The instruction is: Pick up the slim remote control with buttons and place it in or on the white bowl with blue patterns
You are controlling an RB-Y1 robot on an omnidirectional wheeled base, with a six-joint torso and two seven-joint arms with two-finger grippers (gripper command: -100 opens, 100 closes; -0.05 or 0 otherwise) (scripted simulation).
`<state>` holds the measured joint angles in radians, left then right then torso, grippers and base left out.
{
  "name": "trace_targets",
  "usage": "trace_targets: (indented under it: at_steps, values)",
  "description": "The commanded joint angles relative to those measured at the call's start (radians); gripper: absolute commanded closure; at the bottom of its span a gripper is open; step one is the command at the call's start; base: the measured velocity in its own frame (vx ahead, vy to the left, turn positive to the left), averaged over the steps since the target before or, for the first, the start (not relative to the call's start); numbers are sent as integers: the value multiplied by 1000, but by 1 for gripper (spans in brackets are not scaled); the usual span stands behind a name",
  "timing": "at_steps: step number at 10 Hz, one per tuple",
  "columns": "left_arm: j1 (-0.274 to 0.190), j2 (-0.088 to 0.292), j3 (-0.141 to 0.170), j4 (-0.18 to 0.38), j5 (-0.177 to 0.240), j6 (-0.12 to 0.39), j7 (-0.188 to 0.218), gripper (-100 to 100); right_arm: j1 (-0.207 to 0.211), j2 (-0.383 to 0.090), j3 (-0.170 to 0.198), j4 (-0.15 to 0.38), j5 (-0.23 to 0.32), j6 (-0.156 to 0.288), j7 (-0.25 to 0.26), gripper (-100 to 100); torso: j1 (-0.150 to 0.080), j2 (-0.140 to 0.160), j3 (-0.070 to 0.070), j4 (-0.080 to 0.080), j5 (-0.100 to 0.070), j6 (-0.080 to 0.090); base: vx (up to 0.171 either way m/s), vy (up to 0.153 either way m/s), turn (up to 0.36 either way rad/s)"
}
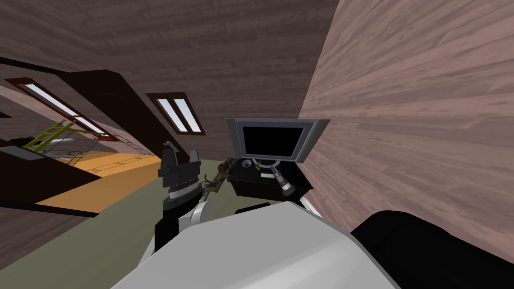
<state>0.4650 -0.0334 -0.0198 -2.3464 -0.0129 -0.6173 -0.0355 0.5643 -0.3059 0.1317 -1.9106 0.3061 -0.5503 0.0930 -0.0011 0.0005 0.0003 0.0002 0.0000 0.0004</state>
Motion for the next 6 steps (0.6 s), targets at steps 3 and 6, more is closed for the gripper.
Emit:
trace_targets:
  at_steps: [3,6]
  values:
    - [0,0,0,0,0,0,0,0,0,0,0,0,0,0,0,-100,1,0,0,0,0,0,0,2,5]
    - [0,0,0,0,0,0,0,0,8,-38,37,65,24,-17,20,-100,2,1,0,0,0,-1,-9,27,107]
